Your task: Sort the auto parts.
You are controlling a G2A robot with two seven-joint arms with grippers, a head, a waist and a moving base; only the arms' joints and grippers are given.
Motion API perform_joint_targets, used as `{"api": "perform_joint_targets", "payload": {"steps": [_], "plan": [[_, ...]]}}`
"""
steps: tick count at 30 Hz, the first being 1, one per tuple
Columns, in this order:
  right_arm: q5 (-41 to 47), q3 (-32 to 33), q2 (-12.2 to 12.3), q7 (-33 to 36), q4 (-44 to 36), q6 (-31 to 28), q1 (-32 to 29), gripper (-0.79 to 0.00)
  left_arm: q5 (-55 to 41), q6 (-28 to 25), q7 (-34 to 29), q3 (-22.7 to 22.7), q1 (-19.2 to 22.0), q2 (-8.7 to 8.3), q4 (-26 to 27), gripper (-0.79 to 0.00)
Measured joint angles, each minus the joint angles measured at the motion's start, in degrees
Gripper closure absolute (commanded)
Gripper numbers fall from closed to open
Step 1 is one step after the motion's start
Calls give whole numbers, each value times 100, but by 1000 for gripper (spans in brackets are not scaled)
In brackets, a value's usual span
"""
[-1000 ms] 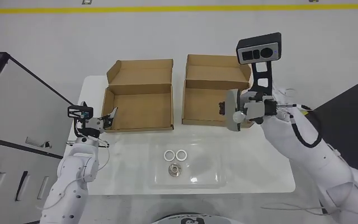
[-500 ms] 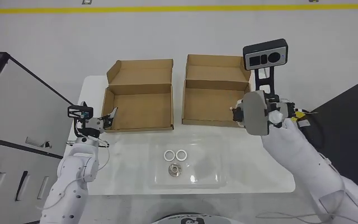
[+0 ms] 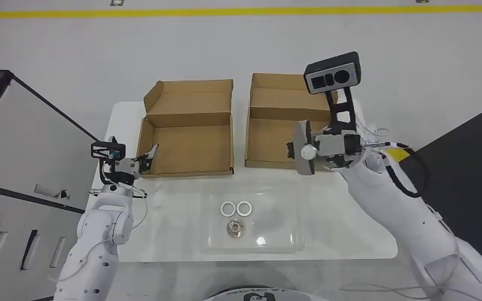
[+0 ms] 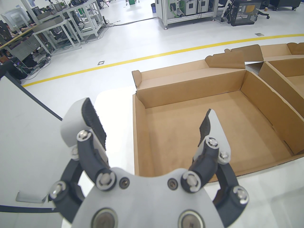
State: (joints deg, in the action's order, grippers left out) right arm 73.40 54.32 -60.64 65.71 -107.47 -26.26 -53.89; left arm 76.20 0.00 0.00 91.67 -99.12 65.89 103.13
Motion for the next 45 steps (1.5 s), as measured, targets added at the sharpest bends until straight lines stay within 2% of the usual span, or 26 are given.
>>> {"api": "perform_joint_targets", "payload": {"steps": [7, 20, 25, 30, 40, 45], "plan": [[-179, 7, -100, -207, -22, 123, -35, 0, 0, 0, 0, 0, 0, 0, 0, -785], [644, -34, -379, -91, -72, -272, -261, 0, 0, 0, 0, 0, 0, 0, 0, -785], [704, 26, -459, -47, -59, -331, -333, 0, 0, 0, 0, 0, 0, 0, 0, -785], [465, 124, -515, -75, -25, -264, -380, 0, 0, 0, 0, 0, 0, 0, 0, -785], [-638, 298, -551, -315, -4, 219, -403, 0, 0, 0, 0, 0, 0, 0, 0, -785], [-734, 330, -593, -312, -66, 279, -453, 0, 0, 0, 0, 0, 0, 0, 0, -785]]}}
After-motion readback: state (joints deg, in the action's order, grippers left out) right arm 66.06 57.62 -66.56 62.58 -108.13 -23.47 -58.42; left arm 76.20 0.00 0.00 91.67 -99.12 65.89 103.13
